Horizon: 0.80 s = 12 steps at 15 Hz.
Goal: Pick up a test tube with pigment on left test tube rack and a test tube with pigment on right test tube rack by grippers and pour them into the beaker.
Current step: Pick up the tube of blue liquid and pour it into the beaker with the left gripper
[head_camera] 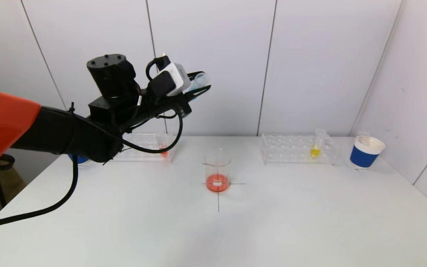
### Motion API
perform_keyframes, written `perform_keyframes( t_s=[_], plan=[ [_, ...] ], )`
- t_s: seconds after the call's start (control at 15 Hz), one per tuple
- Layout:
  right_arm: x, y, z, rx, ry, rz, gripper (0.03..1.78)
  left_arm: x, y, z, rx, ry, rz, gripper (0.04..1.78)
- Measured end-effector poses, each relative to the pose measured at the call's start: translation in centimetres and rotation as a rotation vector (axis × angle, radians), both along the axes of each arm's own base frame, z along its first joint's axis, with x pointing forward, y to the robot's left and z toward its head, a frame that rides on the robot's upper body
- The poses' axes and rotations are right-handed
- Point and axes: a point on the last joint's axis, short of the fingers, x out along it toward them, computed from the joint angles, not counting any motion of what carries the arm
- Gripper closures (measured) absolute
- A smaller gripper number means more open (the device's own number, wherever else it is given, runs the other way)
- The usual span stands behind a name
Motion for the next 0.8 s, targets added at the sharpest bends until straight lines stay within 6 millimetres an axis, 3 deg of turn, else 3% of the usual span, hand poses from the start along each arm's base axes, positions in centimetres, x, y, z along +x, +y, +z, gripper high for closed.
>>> perform_keyframes(
  t_s=[0.8],
  plan=[
    [0.0,0.0,0.0,0.0,0.0,0.0,0.04,0.8,-1.0,-5.6,0.08,-0.09,-0.106,1.37]
  ],
)
